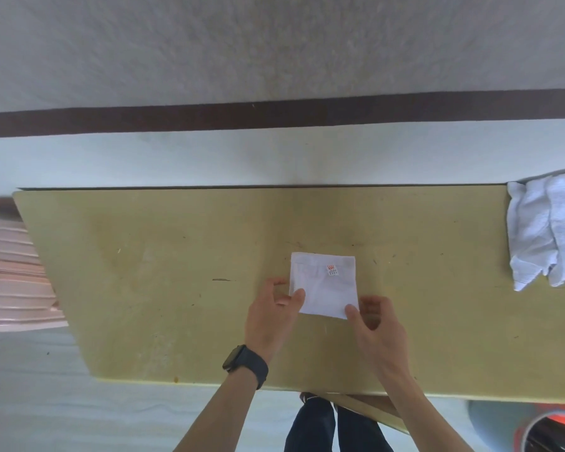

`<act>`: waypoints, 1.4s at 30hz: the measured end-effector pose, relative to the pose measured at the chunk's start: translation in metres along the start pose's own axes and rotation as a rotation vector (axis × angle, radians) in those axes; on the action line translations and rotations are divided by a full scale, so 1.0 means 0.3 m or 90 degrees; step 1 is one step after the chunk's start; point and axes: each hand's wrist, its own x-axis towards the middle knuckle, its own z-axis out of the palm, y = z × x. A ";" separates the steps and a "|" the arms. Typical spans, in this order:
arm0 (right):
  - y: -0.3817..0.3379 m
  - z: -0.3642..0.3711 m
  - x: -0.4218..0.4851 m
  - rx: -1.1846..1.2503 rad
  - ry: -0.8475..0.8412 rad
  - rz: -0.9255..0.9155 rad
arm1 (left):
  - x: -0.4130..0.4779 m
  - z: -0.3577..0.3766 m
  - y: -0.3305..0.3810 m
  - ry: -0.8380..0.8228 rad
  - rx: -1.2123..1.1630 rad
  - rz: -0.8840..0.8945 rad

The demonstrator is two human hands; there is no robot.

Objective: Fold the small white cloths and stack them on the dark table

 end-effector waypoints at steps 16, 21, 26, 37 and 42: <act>0.008 0.017 0.010 0.112 -0.049 0.039 | -0.020 0.025 -0.022 -0.003 0.025 -0.055; -0.002 0.033 -0.009 0.095 -0.052 0.028 | -0.035 0.037 -0.022 0.013 -0.022 -0.056; 0.006 0.030 -0.022 0.029 -0.024 0.003 | -0.046 0.038 -0.051 0.022 -0.001 -0.067; 0.018 0.021 -0.069 -0.026 -0.029 -0.013 | -0.065 0.051 -0.059 0.031 0.105 -0.118; 0.011 0.022 -0.058 -0.077 -0.041 0.022 | -0.052 0.046 -0.047 0.014 0.161 -0.095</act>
